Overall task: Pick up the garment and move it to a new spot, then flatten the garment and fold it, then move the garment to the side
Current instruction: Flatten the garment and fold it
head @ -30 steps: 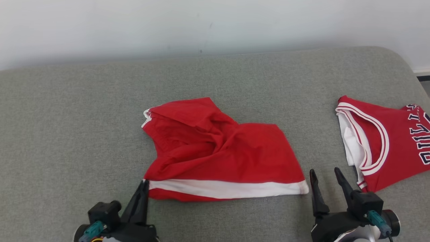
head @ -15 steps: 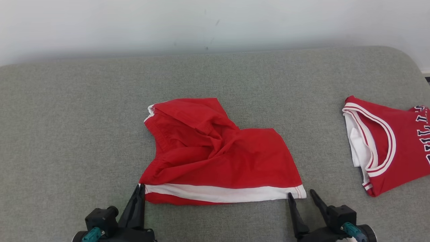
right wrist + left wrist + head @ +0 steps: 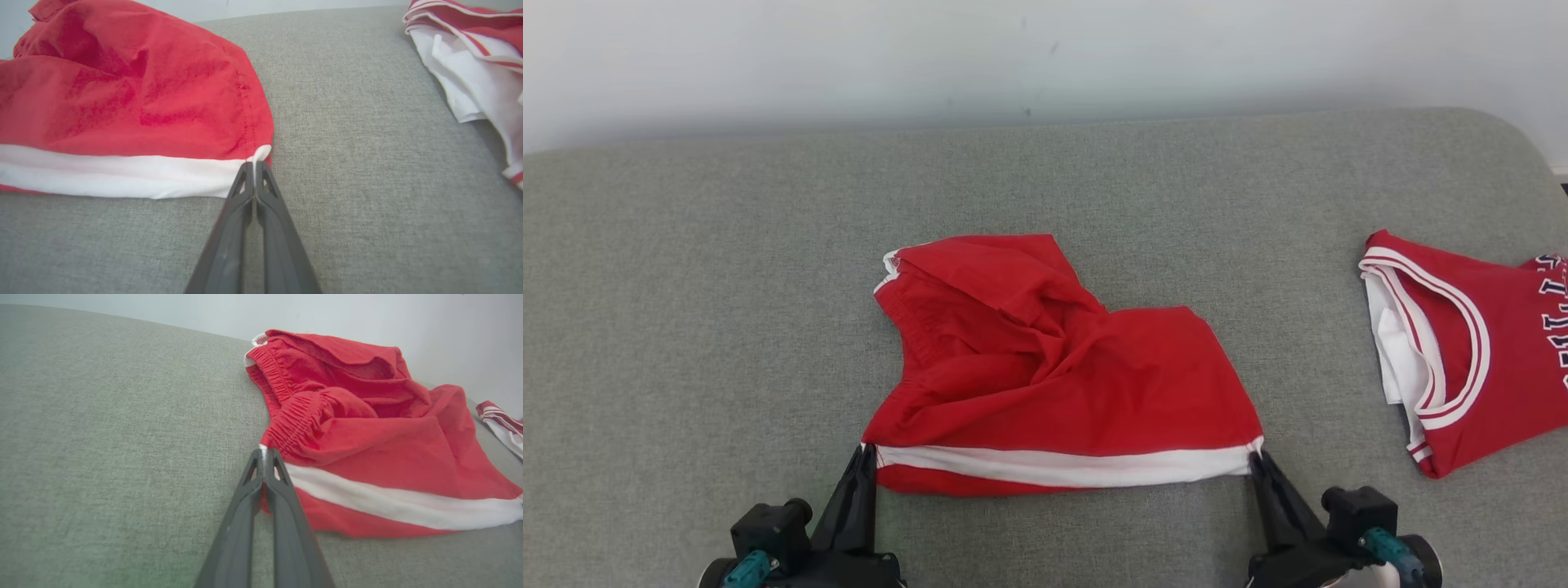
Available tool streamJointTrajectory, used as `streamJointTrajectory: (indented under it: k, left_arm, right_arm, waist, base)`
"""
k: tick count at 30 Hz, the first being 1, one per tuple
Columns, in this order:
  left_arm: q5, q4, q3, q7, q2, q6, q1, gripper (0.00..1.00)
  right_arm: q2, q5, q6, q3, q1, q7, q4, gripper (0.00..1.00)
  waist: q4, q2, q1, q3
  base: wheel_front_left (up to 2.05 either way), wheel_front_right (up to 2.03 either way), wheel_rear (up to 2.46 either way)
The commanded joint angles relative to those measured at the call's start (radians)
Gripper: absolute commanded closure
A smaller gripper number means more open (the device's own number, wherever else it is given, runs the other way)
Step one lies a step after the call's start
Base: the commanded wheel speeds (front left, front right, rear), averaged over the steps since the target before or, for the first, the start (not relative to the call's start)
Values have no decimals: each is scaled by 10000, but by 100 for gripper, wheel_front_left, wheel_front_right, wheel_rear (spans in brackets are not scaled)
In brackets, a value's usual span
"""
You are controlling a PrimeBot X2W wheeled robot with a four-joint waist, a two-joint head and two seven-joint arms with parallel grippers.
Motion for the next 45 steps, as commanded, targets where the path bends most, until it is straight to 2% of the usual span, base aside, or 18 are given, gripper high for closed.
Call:
streamJointTrajectory:
  k: [1, 7, 12, 19, 22, 27, 28, 30, 35, 39, 43, 45]
  left_arm:
    - [85, -81, 54, -29, -17, 21, 11, 100]
    - [-80, -433, 93, -29, 20, 21, 128, 100]
    - [-121, -1046, -63, -29, 540, 22, -35, 100]
    - [-235, -2070, -201, -29, 1955, 24, -1288, 100]
    - [-435, -2331, -537, -9, 2810, 25, -2060, 100]
    - [-972, -2887, -858, 686, 3946, 27, -3373, 100]
    - [-1204, -3005, -1061, 1115, 4313, 28, -3830, 100]
    - [-1461, -2976, -1318, 1639, 4527, 28, -4240, 100]
    - [-1673, -2795, -2295, 2478, 4795, 24, -5195, 100]
    - [-1660, -2336, -2866, 2663, 4581, 24, -6437, 100]
    - [-1162, -1342, -3204, 2518, 4464, 24, -8600, 100]
    - [-1021, -1087, -3272, 2465, 4372, 24, -9188, 100]
  right_arm:
    - [-46, 84, -26, -52, -108, 1, -146, 100]
    - [-24, 496, -26, -34, -97, 2, -1339, 100]
    - [-25, 1040, -26, 22, -237, 2, -2680, 100]
    - [-335, 1613, -26, 112, -1234, -2, -4044, 100]
    - [-642, 1903, -26, 267, -1832, -1, -4493, 100]
    - [-1181, 2284, -27, 317, -2912, 1, -4957, 100]
    - [-1386, 2277, -29, 419, -3345, 1, -4919, 100]
    - [-1542, 2291, -29, 566, -3758, 1, -4776, 100]
    - [-1853, 2294, -27, 1166, -4886, 2, -4000, 100]
    - [-1990, 2260, -26, 1370, -6378, 2, -3110, 100]
    - [-2220, 1799, -26, 1255, -8613, 4, -2232, 100]
    - [-2248, 1710, -26, 1153, -9177, 4, -2019, 100]
  waist:
    - [8, -1, 0, -23]
    - [-23, -1, 0, -639]
    - [-96, -1, 0, -1513]
    - [-83, -1, 0, -2321]
    - [-40, -1, 0, -2494]
    - [67, -1, 0, -2430]
    - [111, -1, 0, -2278]
    - [169, -1, 0, -2057]
    - [282, -1, 0, -984]
    - [322, -1, 0, 576]
    - [270, -1, 0, 2135]
    - [243, -1, 0, 2458]
  base:
    - [0, 0, 0]
    - [0, 0, 0]
    - [0, 0, 0]
    - [0, 0, 0]
    - [0, 0, 0]
    - [0, 0, 0]
    - [0, 0, 0]
    - [0, 0, 0]
    - [0, 0, 0]
    - [0, 0, 0]
    - [0, 0, 0]
    - [0, 0, 0]
